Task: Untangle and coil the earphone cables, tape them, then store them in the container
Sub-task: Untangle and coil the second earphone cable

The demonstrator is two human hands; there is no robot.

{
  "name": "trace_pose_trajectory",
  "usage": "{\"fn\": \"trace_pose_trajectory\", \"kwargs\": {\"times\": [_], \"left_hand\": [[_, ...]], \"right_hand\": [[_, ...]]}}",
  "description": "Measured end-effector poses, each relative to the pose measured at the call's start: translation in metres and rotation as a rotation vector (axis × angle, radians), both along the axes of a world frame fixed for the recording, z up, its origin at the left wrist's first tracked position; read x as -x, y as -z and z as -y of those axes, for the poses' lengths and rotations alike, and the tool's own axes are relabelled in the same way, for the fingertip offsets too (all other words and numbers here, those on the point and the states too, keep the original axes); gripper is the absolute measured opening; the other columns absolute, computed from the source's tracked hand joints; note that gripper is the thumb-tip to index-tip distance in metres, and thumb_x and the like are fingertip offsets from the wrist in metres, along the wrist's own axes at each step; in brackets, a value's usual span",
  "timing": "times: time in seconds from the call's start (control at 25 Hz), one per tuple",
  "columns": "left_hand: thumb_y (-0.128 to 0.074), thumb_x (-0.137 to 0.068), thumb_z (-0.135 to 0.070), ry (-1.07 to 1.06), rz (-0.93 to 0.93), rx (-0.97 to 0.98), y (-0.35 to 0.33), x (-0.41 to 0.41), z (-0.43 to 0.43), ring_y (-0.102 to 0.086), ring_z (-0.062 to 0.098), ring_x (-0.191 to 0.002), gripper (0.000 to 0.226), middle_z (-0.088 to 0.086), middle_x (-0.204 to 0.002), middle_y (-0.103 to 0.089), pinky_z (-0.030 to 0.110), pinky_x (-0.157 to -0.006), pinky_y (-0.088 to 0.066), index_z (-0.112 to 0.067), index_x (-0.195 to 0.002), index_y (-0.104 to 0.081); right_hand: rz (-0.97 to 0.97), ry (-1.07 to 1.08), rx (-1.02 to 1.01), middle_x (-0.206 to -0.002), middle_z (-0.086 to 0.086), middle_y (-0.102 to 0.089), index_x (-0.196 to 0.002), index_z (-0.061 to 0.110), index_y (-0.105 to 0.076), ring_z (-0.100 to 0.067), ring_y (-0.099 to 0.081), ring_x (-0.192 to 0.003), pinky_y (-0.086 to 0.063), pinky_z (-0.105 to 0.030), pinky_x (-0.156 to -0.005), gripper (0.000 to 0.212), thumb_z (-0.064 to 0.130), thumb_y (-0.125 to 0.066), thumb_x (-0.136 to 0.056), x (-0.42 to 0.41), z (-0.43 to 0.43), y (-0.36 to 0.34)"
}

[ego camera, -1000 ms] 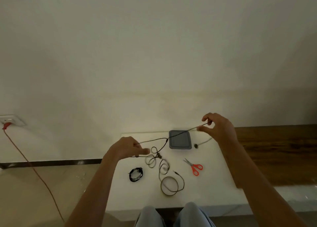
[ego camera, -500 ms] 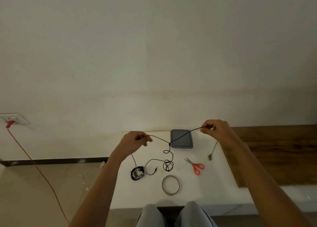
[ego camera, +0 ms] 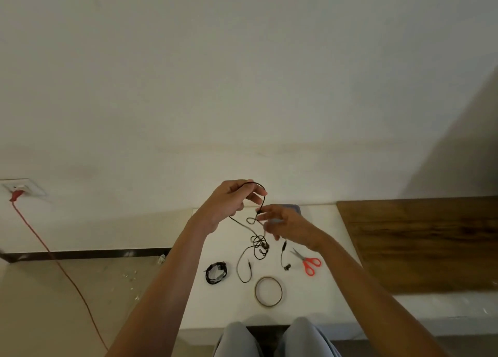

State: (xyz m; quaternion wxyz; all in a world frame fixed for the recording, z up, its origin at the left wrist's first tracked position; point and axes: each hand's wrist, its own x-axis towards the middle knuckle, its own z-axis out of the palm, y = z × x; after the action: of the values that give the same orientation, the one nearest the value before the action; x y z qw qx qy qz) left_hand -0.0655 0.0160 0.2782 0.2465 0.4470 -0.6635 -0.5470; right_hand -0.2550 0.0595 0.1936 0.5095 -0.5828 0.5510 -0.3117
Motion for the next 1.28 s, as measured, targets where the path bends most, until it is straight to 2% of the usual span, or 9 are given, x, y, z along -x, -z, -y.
{"fn": "trace_pose_trajectory", "kwargs": {"times": [0.12,0.24,0.32,0.48,0.64,0.84,1.0,1.16,1.28], "left_hand": [[-0.044,-0.096,-0.031,-0.029,0.031,-0.022,-0.007,-0.002,0.001,-0.030,0.009,-0.050,0.032,-0.005,-0.081,-0.070,0.019,-0.047,-0.023,-0.022,-0.089,-0.073],[-0.047,-0.095,-0.028,-0.046,0.027,-0.156,-0.006,-0.006,-0.001,-0.029,0.009,-0.051,0.029,-0.002,-0.080,-0.067,0.019,-0.045,-0.022,-0.015,-0.090,-0.072],[-0.048,-0.097,-0.026,0.019,0.036,-0.261,-0.004,-0.007,-0.007,-0.032,0.007,-0.052,0.027,0.000,-0.081,-0.068,0.016,-0.044,-0.023,-0.012,-0.094,-0.070],[-0.046,-0.100,-0.030,0.113,0.028,-0.357,0.001,-0.002,-0.024,-0.045,0.005,-0.055,0.028,0.003,-0.082,-0.067,0.016,-0.050,-0.041,-0.011,-0.096,-0.066],[-0.023,-0.092,-0.066,0.129,-0.129,-0.544,0.023,0.010,-0.046,-0.060,0.012,-0.072,0.070,0.008,-0.088,-0.067,0.026,-0.075,-0.053,-0.009,-0.093,-0.063],[-0.011,-0.075,-0.086,-0.226,-0.360,-0.841,0.065,0.011,-0.034,-0.060,0.025,-0.088,0.105,0.016,-0.101,-0.065,0.039,-0.094,-0.049,0.002,-0.104,-0.062],[-0.027,-0.094,-0.063,-0.313,-0.780,-1.018,0.076,0.009,-0.006,-0.061,0.028,-0.099,0.079,0.019,-0.110,-0.065,0.040,-0.080,-0.057,0.007,-0.122,-0.053],[-0.041,-0.101,-0.012,-0.685,-1.232,-1.075,0.075,0.003,0.019,-0.062,0.025,-0.077,0.037,0.027,-0.093,-0.057,0.039,-0.050,-0.059,0.007,-0.132,-0.035],[-0.031,-0.100,0.003,-0.897,-1.233,-0.917,0.082,-0.017,0.035,-0.059,0.018,-0.062,0.037,0.021,-0.087,-0.054,0.023,-0.042,-0.052,0.009,-0.137,-0.031]], "right_hand": [[-0.061,-0.027,0.043,-0.080,0.012,-0.067,-0.098,0.028,-0.070,-0.010,-0.060,-0.083,-0.049,-0.038,-0.084,0.018,0.030,-0.072,-0.080,-0.004,0.001,-0.003],[-0.030,0.034,0.044,-0.073,0.006,-0.068,-0.086,0.024,-0.072,-0.014,-0.052,-0.070,-0.043,-0.033,-0.070,0.008,0.030,-0.067,-0.086,-0.005,-0.001,-0.015],[0.058,0.077,0.004,-0.073,-0.001,-0.072,-0.091,0.015,-0.067,-0.017,-0.045,-0.059,-0.037,-0.027,-0.059,0.015,0.027,-0.059,-0.094,-0.008,0.000,-0.025],[0.105,0.173,-0.089,-0.056,0.014,-0.064,-0.109,0.004,-0.054,-0.014,-0.040,-0.050,-0.035,-0.024,-0.053,0.026,0.027,-0.044,-0.099,-0.014,0.004,-0.034],[0.501,0.299,-0.231,-0.077,0.004,-0.071,-0.104,0.008,-0.059,-0.013,-0.047,-0.060,-0.036,-0.027,-0.063,0.035,0.037,-0.041,-0.098,-0.021,0.009,-0.035],[0.491,0.167,-0.145,-0.068,0.000,-0.060,-0.100,0.006,-0.062,-0.013,-0.054,-0.067,-0.045,-0.021,-0.061,0.016,0.011,-0.047,-0.098,-0.015,0.002,-0.042],[0.293,-0.134,-0.170,-0.069,-0.003,-0.050,-0.100,0.008,-0.058,-0.011,-0.040,-0.050,-0.036,-0.020,-0.051,0.014,0.010,-0.044,-0.100,0.000,-0.013,-0.042],[0.235,-0.263,-0.233,-0.065,0.000,-0.051,-0.098,0.009,-0.058,-0.007,-0.031,-0.049,-0.029,-0.017,-0.047,0.013,0.009,-0.045,-0.099,0.029,-0.030,-0.031],[0.114,-0.206,-0.283,-0.065,-0.001,-0.053,-0.096,0.009,-0.061,-0.009,-0.036,-0.054,-0.029,-0.020,-0.049,0.009,0.009,-0.053,-0.093,0.066,-0.042,-0.015]]}}
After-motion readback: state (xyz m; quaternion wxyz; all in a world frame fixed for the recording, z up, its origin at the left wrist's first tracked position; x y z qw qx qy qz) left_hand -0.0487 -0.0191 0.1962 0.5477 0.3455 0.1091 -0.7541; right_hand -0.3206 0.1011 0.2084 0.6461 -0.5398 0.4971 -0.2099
